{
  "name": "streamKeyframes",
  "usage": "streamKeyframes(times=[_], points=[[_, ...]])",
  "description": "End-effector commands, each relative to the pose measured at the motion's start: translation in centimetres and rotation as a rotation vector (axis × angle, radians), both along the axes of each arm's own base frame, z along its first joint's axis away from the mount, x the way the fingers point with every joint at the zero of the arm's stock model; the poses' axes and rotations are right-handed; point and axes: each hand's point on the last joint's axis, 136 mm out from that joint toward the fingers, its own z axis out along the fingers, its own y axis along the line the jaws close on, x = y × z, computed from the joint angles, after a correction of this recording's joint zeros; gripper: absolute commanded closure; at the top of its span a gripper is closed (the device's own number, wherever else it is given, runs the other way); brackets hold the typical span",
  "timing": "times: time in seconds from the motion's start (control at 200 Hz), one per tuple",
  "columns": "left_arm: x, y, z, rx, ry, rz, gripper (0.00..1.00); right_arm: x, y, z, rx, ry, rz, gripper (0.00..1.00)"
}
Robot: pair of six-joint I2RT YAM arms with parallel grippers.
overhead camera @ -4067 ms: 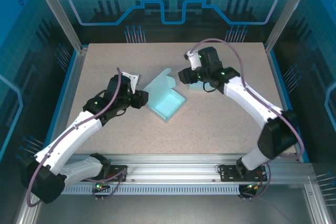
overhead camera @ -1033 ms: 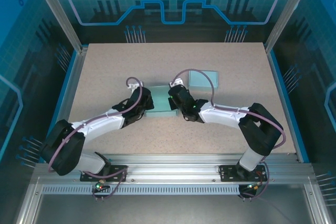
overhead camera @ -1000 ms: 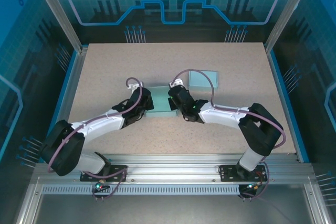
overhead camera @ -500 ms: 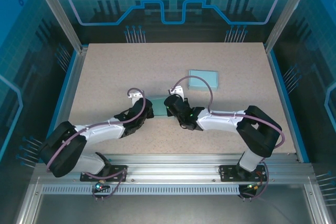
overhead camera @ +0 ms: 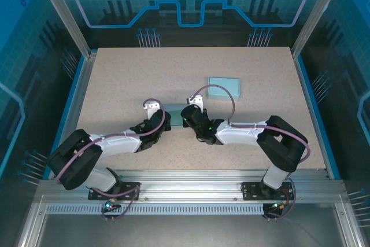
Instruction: Fold the paper box
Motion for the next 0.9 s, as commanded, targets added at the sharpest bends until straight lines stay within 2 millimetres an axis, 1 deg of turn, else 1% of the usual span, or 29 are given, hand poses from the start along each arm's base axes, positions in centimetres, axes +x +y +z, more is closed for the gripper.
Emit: streamKeyframes(times=[0.0,0.09,0.105,0.14,0.225,0.28,0.445,0.53,0.655,0.665,0.69,0.805,0.896], points=[[-2.3,-3.5,-2.2,-0.039,0.110,-0.169,1.00,-3.3,4.9,-0.7,0.146,0.085,0.197,1.00],[-2.1,-3.9,-1.9,-0.047,0.106,-0.179,1.00,-3.2,5.3,0.2,0.171,0.080,0.217,1.00],[-2.1,-3.9,-1.8,-0.047,0.105,-0.180,1.00,-2.8,5.9,1.4,0.191,0.061,0.221,1.00],[-2.1,-4.0,-1.8,-0.049,0.102,-0.183,1.00,-2.5,6.3,2.0,0.199,0.049,0.228,1.00],[-2.0,-4.3,-1.7,-0.052,0.101,-0.188,1.00,-2.2,6.9,2.6,0.204,0.042,0.233,1.00],[-2.0,-4.3,-1.9,-0.051,0.104,-0.190,1.00,-2.1,7.2,2.5,0.208,0.048,0.237,1.00],[-2.0,-4.6,-2.0,-0.059,0.105,-0.194,1.00,-1.9,7.7,1.5,0.234,0.082,0.228,1.00],[-2.0,-4.5,-2.0,-0.057,0.103,-0.191,1.00,-2.0,7.4,0.7,0.219,0.094,0.217,1.00],[-2.1,-4.0,-1.7,-0.042,0.095,-0.180,1.00,-2.1,5.8,-0.8,0.158,0.099,0.177,1.00],[-2.1,-4.0,-1.6,-0.042,0.094,-0.178,1.00,-2.3,5.4,-1.4,0.136,0.113,0.172,1.00],[-2.1,-3.9,-1.6,-0.037,0.092,-0.177,1.00,-2.3,4.7,-1.9,0.110,0.118,0.156,1.00],[-2.1,-3.4,-1.3,-0.020,0.086,-0.166,0.93,-2.5,2.8,-3.9,0.039,0.143,0.114,1.00],[-2.3,-3.1,-1.3,-0.011,0.091,-0.159,0.86,-2.4,1.9,-4.8,0.001,0.150,0.086,1.00]])
